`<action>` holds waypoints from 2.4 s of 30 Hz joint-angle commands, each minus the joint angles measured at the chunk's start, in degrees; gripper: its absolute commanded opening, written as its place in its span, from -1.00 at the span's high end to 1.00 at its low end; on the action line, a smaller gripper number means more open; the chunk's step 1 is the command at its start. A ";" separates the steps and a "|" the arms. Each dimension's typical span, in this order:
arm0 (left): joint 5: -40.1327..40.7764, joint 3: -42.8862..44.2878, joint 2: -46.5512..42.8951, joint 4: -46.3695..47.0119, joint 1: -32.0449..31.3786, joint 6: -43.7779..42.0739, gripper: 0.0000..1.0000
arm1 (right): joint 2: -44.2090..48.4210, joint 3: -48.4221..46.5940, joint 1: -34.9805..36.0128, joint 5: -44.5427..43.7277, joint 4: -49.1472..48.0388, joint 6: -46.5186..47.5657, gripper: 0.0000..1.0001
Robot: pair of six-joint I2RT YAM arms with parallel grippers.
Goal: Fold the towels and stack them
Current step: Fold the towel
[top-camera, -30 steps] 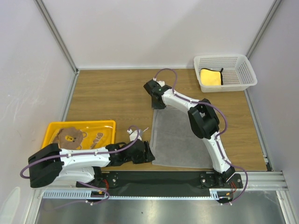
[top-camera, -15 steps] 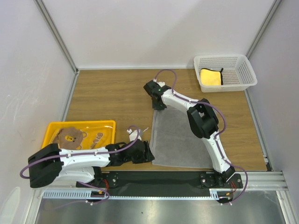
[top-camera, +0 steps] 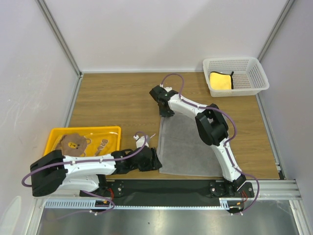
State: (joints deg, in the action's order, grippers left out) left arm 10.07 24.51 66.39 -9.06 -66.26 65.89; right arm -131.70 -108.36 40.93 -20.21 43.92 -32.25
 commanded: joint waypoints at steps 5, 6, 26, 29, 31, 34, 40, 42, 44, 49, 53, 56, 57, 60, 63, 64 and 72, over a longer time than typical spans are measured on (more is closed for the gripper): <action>0.13 1.68 0.32 1.33 -0.45 -0.94 -0.27 | 0.21 -0.98 0.47 -1.85 1.61 -0.53 0.58; 0.04 1.68 0.41 1.50 -0.36 -0.94 -0.27 | 0.39 -0.46 0.47 -1.77 1.34 -0.45 0.74; 2.15 4.14 6.55 1.42 -3.79 2.40 0.00 | 7.42 2.27 -0.06 -2.47 -2.26 -0.88 1.00; 3.55 5.37 7.96 -0.43 -4.75 4.25 0.05 | 7.16 2.53 0.03 -2.12 -2.70 -0.80 1.00; 4.52 6.60 9.10 -2.61 -5.63 6.08 0.06 | 6.98 2.71 -0.06 -2.12 -3.23 -0.53 1.00; 6.10 8.27 9.90 -6.65 -6.77 9.42 0.12 | 6.72 2.71 -0.14 -1.94 -3.40 -0.45 1.00; 9.62 8.97 7.97 -12.56 -9.06 15.84 0.21 | 7.68 3.15 -0.14 -1.94 -3.67 -0.36 1.00; 10.23 8.54 7.44 -12.56 -9.50 16.46 0.27 | 7.77 3.24 -0.15 -2.03 -3.93 -0.18 1.00; 10.32 8.10 8.05 -10.90 -9.50 16.29 0.33 | 7.77 3.15 -0.15 -1.94 -4.11 -0.09 1.00; 10.59 8.36 9.11 -8.78 -9.50 14.80 0.33 | 7.60 3.15 -0.15 -1.85 -4.37 -0.09 1.00; 10.33 7.92 8.93 -6.77 -9.50 13.83 0.32 | 7.33 3.06 -0.15 -2.03 -4.46 0.17 1.00; 9.98 8.18 9.63 -5.71 -9.50 13.04 0.32 | 7.07 3.06 -0.32 -1.94 -4.55 0.43 1.00; 9.89 8.27 9.90 -5.79 -9.50 13.30 0.39 | 7.07 2.98 -0.32 -1.85 -4.55 0.52 1.00; 9.80 8.45 10.34 -6.06 -9.59 13.65 0.58 | 7.16 2.97 -0.41 -1.94 -4.20 0.52 1.00; 9.89 8.53 9.81 -6.32 -9.50 13.74 0.90 | 7.68 3.15 -0.50 -2.20 -4.02 0.61 1.00; 9.97 8.62 9.72 -6.32 -9.50 13.65 0.98 | 7.77 3.06 -0.50 -2.38 -4.02 0.61 1.00; 12.43 9.68 5.25 -8.78 -9.59 11.90 0.99 | 9.97 2.98 -0.94 -2.73 -4.46 0.61 1.00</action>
State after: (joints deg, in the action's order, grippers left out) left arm 19.57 32.27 75.09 -17.15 -75.53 79.00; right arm -126.61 -105.06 40.29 -21.61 41.10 -31.90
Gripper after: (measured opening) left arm 0.009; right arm 0.022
